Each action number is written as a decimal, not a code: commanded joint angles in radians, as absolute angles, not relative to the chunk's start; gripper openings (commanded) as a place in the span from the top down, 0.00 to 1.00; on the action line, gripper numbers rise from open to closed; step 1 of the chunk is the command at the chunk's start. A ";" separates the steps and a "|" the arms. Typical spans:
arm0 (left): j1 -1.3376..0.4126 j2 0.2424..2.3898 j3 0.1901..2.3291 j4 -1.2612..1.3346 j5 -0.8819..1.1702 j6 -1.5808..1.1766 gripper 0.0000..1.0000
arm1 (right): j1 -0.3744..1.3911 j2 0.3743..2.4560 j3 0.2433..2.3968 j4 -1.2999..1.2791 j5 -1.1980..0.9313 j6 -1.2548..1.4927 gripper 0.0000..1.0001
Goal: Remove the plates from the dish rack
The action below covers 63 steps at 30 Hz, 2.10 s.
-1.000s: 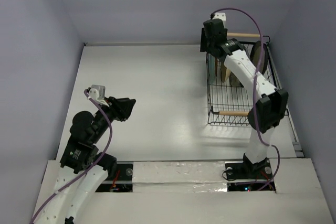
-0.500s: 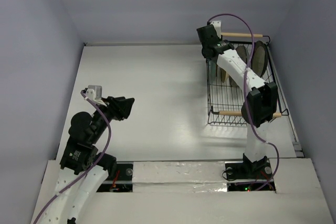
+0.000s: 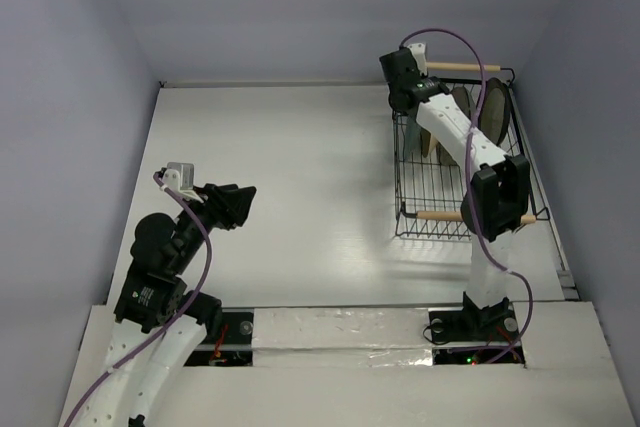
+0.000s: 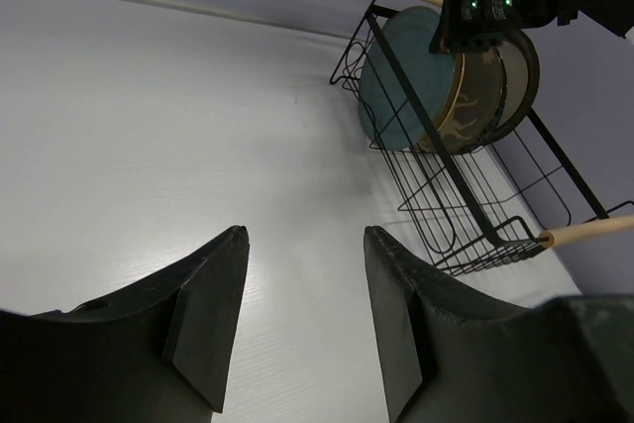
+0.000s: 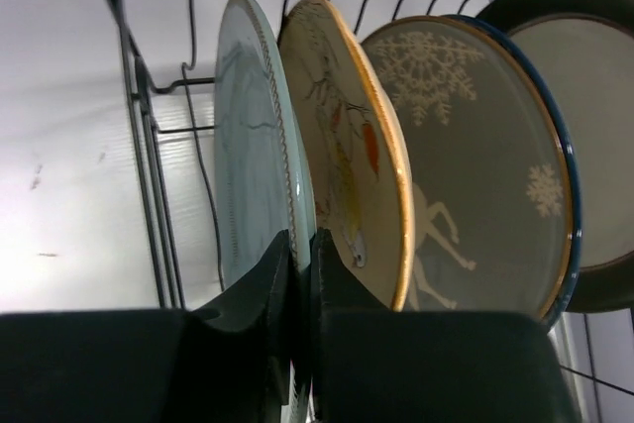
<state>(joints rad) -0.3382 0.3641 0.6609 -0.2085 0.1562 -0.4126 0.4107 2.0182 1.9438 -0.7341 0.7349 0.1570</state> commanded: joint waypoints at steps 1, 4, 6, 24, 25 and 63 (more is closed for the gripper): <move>-0.334 0.362 0.657 -0.179 0.155 -0.417 0.53 | 0.413 1.970 1.951 -0.680 0.752 0.152 1.00; -0.334 0.364 0.657 -0.179 0.153 -0.419 0.53 | 0.413 1.925 1.957 -0.669 0.784 0.108 1.00; -0.334 0.365 0.657 -0.179 0.156 -0.419 0.53 | 0.413 1.901 1.963 -0.667 0.795 0.080 1.00; -0.316 0.380 0.655 -0.178 0.156 -0.423 0.53 | 0.551 1.517 1.961 -0.578 0.808 0.095 1.00; -0.316 0.383 0.655 -0.179 0.156 -0.422 0.53 | 0.583 1.505 1.925 -0.533 0.755 0.136 1.00; -0.307 0.426 0.728 -0.088 0.201 -0.666 0.01 | 0.765 2.175 1.625 0.170 0.132 0.943 0.50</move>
<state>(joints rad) -0.3122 0.3977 0.6647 -0.1940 0.1421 -0.5560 0.7498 2.2322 1.6501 0.0307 0.1825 0.9062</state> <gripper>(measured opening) 0.957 0.472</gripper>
